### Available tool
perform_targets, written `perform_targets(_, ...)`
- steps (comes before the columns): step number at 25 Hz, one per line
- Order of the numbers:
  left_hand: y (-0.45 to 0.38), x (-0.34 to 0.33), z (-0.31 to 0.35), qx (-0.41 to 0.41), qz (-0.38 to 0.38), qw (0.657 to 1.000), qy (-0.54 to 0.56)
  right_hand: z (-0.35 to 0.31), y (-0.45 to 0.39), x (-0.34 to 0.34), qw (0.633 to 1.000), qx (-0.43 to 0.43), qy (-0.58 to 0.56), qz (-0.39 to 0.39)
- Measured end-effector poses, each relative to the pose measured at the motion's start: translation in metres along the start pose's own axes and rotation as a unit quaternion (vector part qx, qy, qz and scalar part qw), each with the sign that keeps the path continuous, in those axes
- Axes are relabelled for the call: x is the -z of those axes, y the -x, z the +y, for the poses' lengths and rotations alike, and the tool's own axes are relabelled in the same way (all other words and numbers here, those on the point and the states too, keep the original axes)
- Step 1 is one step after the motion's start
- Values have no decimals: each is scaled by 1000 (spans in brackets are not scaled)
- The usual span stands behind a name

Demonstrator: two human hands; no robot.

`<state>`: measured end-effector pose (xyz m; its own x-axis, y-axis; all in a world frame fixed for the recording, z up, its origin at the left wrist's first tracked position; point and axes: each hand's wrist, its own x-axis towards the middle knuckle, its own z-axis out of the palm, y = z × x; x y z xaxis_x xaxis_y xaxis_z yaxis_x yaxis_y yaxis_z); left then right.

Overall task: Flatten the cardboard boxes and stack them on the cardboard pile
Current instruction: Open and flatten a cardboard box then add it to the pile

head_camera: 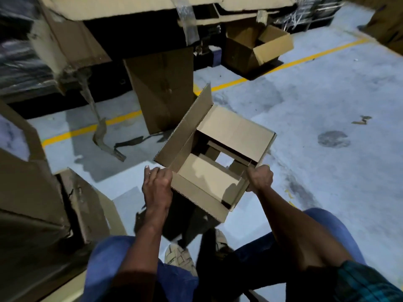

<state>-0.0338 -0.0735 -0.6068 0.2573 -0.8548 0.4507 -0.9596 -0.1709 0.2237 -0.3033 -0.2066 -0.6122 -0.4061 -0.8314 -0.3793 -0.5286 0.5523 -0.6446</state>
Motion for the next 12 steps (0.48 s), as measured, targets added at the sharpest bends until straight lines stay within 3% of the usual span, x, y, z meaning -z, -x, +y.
perform_targets(4,-3,20,-14,58,149,984,78,-32,37,32,993,69,-44,82)
perform_targets(7,-1,35,-9,99,169,971,137,-44,58,55,980,132,-48,139)
perform_targets(9,10,39,-1,134,71,979,137,-49,73,70,974,157,-52,155)
perform_targets(12,26,31,2,177,-173,966,69,-51,88,84,966,192,-50,167)
